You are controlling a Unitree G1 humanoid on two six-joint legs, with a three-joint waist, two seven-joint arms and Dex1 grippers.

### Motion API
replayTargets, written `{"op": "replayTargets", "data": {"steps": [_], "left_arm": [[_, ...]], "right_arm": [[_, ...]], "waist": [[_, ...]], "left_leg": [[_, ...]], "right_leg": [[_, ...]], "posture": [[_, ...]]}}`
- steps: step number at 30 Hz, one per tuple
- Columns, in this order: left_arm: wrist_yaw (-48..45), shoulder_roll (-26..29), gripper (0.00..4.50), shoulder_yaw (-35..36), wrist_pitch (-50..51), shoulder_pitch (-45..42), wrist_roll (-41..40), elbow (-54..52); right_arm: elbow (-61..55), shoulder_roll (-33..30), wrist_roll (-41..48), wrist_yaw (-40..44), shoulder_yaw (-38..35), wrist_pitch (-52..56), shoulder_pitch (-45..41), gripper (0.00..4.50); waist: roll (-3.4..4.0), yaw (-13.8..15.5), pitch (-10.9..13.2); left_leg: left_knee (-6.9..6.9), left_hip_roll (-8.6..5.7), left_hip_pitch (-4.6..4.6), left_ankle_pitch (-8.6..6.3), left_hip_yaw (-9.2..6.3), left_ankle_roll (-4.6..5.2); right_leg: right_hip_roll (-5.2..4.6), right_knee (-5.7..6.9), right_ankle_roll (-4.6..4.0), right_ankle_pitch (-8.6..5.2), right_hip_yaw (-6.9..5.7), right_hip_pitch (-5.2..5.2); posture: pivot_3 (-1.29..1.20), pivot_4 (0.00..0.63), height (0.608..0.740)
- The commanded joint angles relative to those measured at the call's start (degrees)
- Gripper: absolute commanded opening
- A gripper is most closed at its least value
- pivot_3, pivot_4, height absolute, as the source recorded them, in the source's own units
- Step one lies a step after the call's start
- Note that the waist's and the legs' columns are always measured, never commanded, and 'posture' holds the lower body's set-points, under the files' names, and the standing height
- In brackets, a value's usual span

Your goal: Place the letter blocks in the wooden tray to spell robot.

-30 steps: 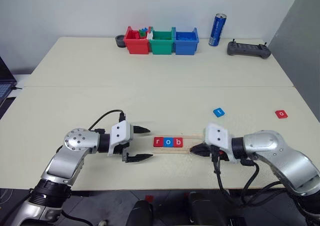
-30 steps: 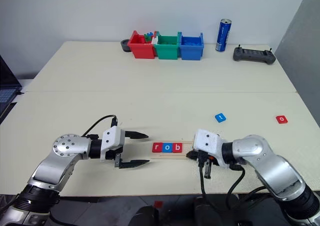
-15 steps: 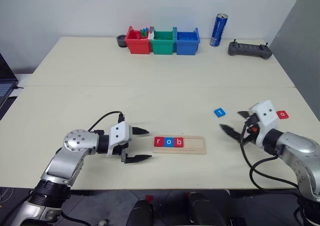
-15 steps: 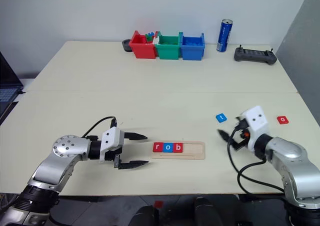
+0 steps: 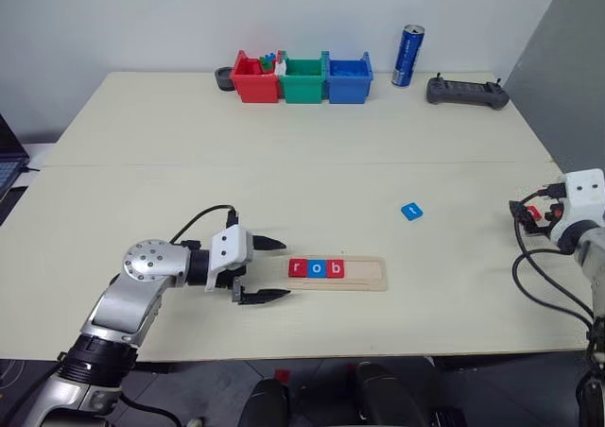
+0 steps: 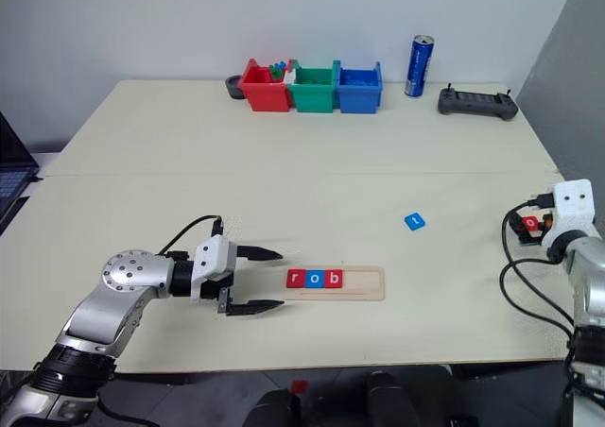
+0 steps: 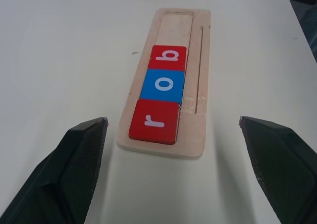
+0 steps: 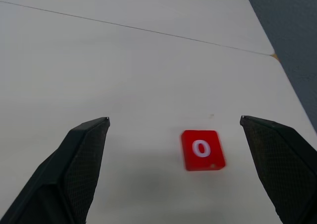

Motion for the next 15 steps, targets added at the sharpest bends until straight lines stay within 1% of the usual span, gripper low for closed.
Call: {"op": "replayTargets", "data": {"steps": [1,4,9,12,15], "left_arm": [[-0.25,0.87,4.50,0.92,0.38,0.02,-0.90,-3.01],[-0.15,1.76,4.50,1.30,0.64,0.43,-0.65,-3.62],[0.24,2.62,4.50,1.68,1.62,0.89,-0.99,-4.95],[0.37,2.71,4.50,1.76,1.82,1.00,-0.93,-5.11],[0.24,2.81,4.50,1.83,1.44,1.06,-0.76,-4.51]], "right_arm": [[11.91,-2.04,-0.54,2.44,1.15,-4.17,-5.58,4.49],[21.10,-2.89,-1.29,3.70,2.59,-5.37,-9.72,4.49],[30.19,-3.62,-2.13,4.48,4.33,-4.57,-13.13,4.49],[32.69,-3.62,-1.32,4.64,3.97,-3.28,-14.15,3.88],[33.41,-3.53,-0.47,5.12,3.57,-1.12,-14.04,2.92]], "waist": [[0.00,-0.02,0.00],[0.00,-0.06,0.00],[0.02,-0.37,-0.01],[0.02,-0.38,-0.01],[0.01,-0.33,-0.02]], "left_leg": [[0.00,0.00,-0.01,0.00,0.00,0.00],[-0.03,-0.01,-0.02,0.00,0.01,0.00],[-0.02,-0.02,-0.02,-0.01,0.01,0.01],[0.00,-0.03,-0.01,-0.01,-0.02,0.01],[0.01,-0.03,0.00,-0.01,-0.04,0.01]], "right_leg": [[0.00,0.00,0.00,0.00,0.00,0.00],[-0.02,-0.01,-0.01,0.01,-0.01,0.00],[-0.04,-0.01,-0.01,0.01,0.00,0.01],[-0.04,-0.01,0.00,0.01,-0.02,0.05],[-0.04,-0.01,0.00,0.01,-0.03,0.07]], "posture": [[0.00,0.150,0.740],[0.00,0.150,0.740],[0.00,0.150,0.740],[0.00,0.150,0.740],[0.00,0.150,0.740]]}}
